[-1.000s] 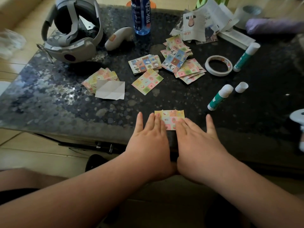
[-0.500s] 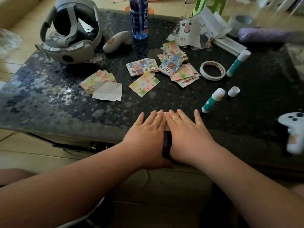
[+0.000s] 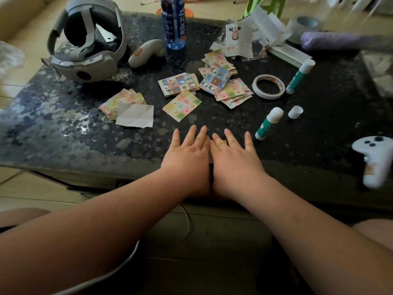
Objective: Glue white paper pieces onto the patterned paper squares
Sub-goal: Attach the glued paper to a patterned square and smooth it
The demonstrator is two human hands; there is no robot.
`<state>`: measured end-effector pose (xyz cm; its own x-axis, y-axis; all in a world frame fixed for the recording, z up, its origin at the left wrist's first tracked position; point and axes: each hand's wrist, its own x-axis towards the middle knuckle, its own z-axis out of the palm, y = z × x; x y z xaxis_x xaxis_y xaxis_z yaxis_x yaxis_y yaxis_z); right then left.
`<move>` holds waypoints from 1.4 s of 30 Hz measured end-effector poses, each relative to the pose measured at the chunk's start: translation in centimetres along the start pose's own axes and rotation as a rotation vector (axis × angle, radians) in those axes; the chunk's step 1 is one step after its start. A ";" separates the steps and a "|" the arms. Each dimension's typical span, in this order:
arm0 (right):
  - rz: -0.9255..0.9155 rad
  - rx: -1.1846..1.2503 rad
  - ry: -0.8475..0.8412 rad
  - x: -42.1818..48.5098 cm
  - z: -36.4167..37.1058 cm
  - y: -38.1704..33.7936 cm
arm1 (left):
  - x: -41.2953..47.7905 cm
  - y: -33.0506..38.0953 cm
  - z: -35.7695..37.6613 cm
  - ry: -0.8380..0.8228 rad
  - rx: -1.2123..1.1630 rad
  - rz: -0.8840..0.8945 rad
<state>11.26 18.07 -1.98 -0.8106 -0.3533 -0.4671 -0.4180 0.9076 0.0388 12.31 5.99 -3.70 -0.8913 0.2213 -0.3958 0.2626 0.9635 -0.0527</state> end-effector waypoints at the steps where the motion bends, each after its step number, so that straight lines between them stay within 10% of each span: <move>1: -0.008 -0.015 0.000 -0.3 0.1 -0.1 | -0.4 0.2 0.1 -0.010 0.005 0.006; 42: 0.064 -0.032 -0.084 -1.6 -0.5 1.0 | -1.3 -2.2 0.0 0.010 -0.231 -0.130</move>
<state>11.97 19.40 -0.73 -0.7991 -0.2738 -0.5353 -0.3810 0.9193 0.0986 12.88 3.58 -3.07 -0.9158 0.0941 -0.3904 0.0558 0.9925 0.1084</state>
